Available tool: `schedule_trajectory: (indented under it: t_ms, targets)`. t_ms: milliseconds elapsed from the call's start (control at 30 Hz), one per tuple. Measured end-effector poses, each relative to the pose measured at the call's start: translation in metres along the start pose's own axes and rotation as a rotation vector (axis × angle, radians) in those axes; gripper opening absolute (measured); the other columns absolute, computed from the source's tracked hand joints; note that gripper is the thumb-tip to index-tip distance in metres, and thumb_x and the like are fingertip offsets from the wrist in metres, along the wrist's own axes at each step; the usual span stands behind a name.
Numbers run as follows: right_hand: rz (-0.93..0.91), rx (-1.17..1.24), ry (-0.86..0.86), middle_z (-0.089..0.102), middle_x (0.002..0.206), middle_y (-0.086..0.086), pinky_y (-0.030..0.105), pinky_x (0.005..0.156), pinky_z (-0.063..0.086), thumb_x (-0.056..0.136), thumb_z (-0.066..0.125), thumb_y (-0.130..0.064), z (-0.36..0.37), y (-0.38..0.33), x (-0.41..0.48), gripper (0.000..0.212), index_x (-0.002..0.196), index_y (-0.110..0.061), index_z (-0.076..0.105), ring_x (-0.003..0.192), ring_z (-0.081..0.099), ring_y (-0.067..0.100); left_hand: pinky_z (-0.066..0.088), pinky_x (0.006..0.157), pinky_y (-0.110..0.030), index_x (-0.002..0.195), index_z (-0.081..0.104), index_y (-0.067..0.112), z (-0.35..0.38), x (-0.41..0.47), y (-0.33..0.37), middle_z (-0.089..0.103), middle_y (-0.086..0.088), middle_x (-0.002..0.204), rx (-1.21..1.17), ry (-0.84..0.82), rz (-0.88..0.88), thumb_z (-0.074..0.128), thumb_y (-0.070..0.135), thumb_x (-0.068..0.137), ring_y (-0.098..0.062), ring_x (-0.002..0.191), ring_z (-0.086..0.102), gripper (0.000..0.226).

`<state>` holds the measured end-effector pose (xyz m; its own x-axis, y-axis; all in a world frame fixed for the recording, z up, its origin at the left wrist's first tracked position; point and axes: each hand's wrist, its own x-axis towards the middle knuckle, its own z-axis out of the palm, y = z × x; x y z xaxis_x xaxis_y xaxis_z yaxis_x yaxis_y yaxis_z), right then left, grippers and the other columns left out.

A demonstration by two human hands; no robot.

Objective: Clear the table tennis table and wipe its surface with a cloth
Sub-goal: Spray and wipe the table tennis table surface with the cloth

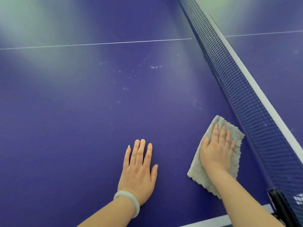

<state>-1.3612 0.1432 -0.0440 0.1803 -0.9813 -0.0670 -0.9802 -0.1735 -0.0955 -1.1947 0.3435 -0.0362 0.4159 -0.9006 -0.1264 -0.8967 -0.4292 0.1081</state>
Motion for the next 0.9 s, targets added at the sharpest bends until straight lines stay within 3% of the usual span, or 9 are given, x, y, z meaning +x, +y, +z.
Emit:
schedule_trajectory:
  t_ms: [167,300,367,567,700,767,900]
  targets:
    - [-0.002,-0.015,-0.009,-0.001,0.165,0.005,0.046,0.123,-0.002,0.092,-0.001,-0.042,-0.004,-0.007,0.004,0.070,0.158,-0.016,0.001,0.152,-0.006,0.022,0.023,0.115,-0.054,0.150,0.037,0.009,0.001,0.000,-0.004,0.031,-0.016,0.157,-0.042,-0.016,0.032,0.028,0.046,0.097,-0.032,0.148,0.025,0.065]
    - [-0.012,-0.048,0.000,-0.004,0.165,0.003,0.046,0.124,-0.001,0.093,-0.002,-0.042,-0.003,-0.008,0.018,0.069,0.157,-0.018,-0.003,0.152,-0.008,0.020,0.026,0.111,-0.048,0.138,0.053,0.004,-0.010,0.013,-0.003,0.044,-0.019,0.147,-0.123,0.055,0.093,0.015,0.041,0.103,-0.034,0.140,0.037,0.064]
    - [-0.005,-0.045,0.003,-0.003,0.165,0.004,0.046,0.124,-0.001,0.093,-0.001,-0.042,-0.004,-0.009,0.029,0.069,0.157,-0.018,-0.002,0.152,-0.007,0.020,0.027,0.111,-0.046,0.134,0.056,0.003,-0.017,0.037,0.002,0.047,-0.017,0.144,-0.141,0.096,0.130,0.023,0.037,0.101,-0.033,0.138,0.039,0.058]
    - [0.003,-0.045,-0.023,-0.007,0.165,0.003,0.043,0.123,-0.005,0.090,-0.006,-0.044,-0.009,-0.017,0.056,0.070,0.155,-0.019,-0.009,0.152,-0.010,0.020,0.026,0.120,-0.046,0.140,0.048,0.000,-0.025,0.154,0.014,0.043,-0.021,0.147,-0.138,0.135,0.019,0.034,0.035,0.099,-0.036,0.141,0.037,0.056]
    - [-0.053,-0.053,-0.028,-0.012,0.164,0.003,0.045,0.123,-0.005,0.089,-0.009,-0.044,-0.012,-0.021,0.086,0.070,0.154,-0.019,-0.013,0.151,-0.013,0.020,0.007,0.124,-0.042,0.155,0.021,0.008,-0.024,0.195,0.013,0.019,-0.015,0.161,-0.061,0.057,-0.043,0.026,0.041,0.102,-0.031,0.151,0.012,0.062]
    - [-0.114,-0.056,-0.018,-0.010,0.164,0.004,0.045,0.123,-0.004,0.091,-0.007,-0.044,-0.013,-0.025,0.108,0.069,0.156,-0.018,-0.010,0.151,-0.012,0.021,0.009,0.123,-0.043,0.154,0.023,0.009,-0.021,0.200,0.013,0.023,-0.015,0.160,-0.010,0.068,-0.066,0.016,0.044,0.102,-0.031,0.150,0.016,0.063]
    - [-0.132,-0.010,-0.024,-0.009,0.165,0.004,0.044,0.124,0.002,0.097,0.005,-0.040,-0.016,-0.039,0.170,0.066,0.157,-0.017,-0.008,0.152,-0.007,0.022,0.016,0.119,-0.046,0.151,0.033,0.008,-0.013,0.200,0.015,0.032,-0.015,0.156,0.029,0.088,-0.081,0.019,0.045,0.098,-0.032,0.147,0.025,0.066]
